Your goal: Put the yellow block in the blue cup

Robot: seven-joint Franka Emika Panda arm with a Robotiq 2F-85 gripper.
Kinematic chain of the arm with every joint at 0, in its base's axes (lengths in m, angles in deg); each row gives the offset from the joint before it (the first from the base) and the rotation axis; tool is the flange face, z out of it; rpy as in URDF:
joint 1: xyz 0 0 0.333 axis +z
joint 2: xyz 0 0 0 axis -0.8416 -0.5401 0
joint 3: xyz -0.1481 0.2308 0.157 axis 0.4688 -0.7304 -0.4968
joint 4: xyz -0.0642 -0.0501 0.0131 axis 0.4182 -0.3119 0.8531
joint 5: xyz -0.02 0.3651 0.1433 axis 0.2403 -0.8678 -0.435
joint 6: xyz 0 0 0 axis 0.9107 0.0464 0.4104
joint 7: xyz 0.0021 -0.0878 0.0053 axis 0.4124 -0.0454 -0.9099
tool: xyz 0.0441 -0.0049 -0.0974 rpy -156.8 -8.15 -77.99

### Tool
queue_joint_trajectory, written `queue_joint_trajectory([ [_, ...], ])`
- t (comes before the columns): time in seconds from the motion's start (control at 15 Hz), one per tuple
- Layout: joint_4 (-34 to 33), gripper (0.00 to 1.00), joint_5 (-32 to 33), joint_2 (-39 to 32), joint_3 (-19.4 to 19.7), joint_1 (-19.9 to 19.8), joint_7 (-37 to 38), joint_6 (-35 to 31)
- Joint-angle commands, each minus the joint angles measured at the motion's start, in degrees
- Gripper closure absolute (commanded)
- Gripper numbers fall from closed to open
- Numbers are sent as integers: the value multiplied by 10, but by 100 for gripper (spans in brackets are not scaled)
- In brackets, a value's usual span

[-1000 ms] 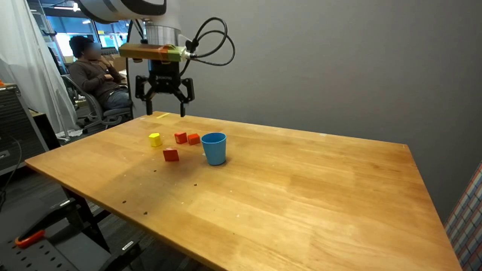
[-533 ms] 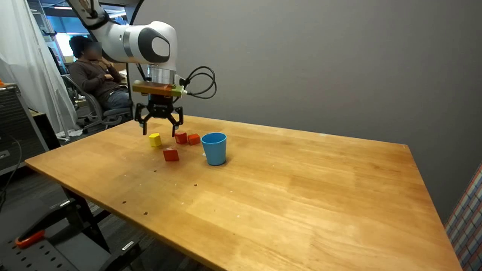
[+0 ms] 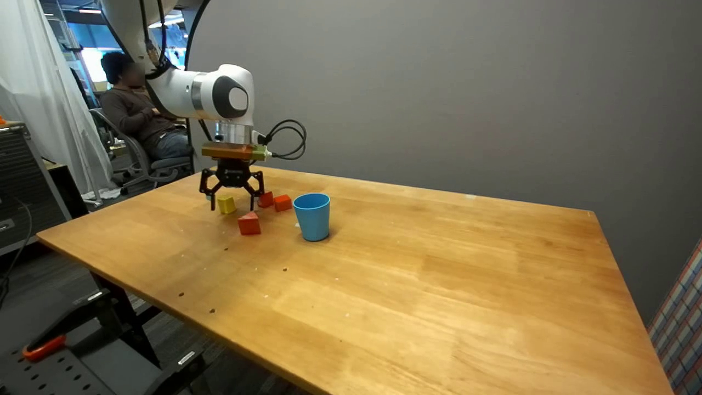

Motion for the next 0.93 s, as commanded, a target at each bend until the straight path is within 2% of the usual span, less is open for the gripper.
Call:
queue_joint_trajectory([
  [0.0, -48, 0, 17, -38, -11, 10, 11, 0],
  [0.27, -59, 0, 17, -48, -19, 19, 15, 0],
  [0.33, -59, 25, 17, -49, -18, 20, 16, 1],
  [0.4, -56, 26, 16, -48, -17, 21, 22, -1],
  [0.87, -34, 79, 22, -19, -2, 26, 78, -10],
])
